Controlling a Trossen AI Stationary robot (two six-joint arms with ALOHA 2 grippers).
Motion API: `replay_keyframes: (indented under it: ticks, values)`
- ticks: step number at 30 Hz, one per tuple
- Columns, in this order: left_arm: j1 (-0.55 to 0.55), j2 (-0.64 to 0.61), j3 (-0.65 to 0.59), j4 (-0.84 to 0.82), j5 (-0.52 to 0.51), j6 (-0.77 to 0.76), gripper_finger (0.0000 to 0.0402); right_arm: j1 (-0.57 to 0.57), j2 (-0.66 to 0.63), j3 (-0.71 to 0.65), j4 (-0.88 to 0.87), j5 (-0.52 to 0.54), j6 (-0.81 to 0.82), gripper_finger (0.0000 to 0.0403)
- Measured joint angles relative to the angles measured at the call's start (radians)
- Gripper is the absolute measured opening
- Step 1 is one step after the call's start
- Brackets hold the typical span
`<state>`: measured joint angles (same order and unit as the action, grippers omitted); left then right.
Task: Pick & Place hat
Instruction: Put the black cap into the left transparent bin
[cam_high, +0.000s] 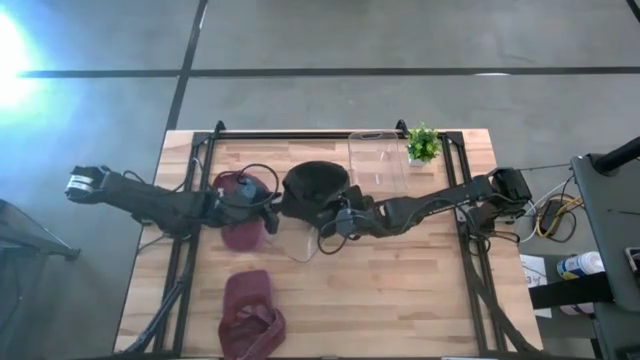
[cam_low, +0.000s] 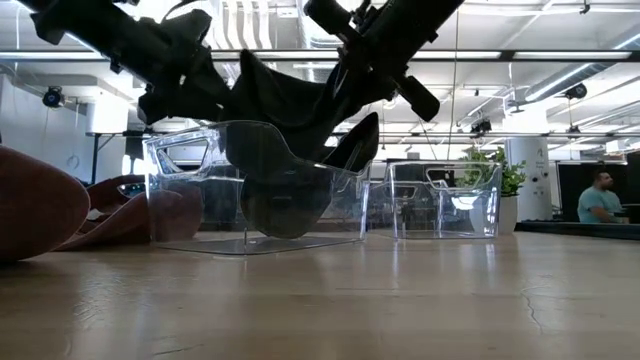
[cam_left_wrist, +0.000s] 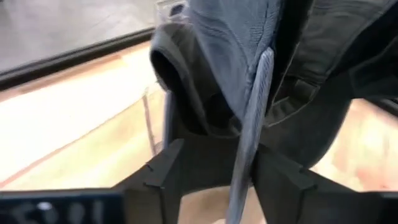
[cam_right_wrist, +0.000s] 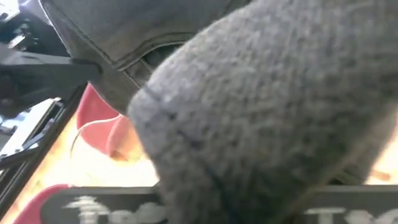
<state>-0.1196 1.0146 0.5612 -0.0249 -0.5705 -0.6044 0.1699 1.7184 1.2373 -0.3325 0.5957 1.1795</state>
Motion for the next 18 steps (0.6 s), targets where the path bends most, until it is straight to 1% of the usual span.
replay_keyframes:
  ticks: [3,6,9,14,16,18]
  values:
    - [0.0,-0.013,0.021,-0.096,-0.015,0.003,0.0194,0.0,0.0,0.0,-0.033,0.01,0.039,0.0013]
    - [-0.001,-0.023,0.043,-0.237,-0.007,0.005,0.0207,0.0,0.0,0.0,-0.054,0.013,0.067,0.0013]
    - [-0.005,-0.033,0.061,-0.364,0.064,0.023,0.0209,0.001,0.0,0.0,-0.076,0.034,0.098,0.0013]
    - [-0.032,-0.043,0.068,-0.49,0.246,0.112,0.0209,-0.001,0.0,0.0,-0.081,0.041,0.127,0.0013]
    - [-0.052,-0.044,0.068,-0.512,0.279,0.143,0.0209,-0.001,0.0,0.0,-0.079,0.041,0.13,0.0013]
    - [-0.073,-0.044,0.068,-0.525,0.282,0.16,0.0209,0.0,0.0,0.0,-0.073,0.041,0.13,0.0013]
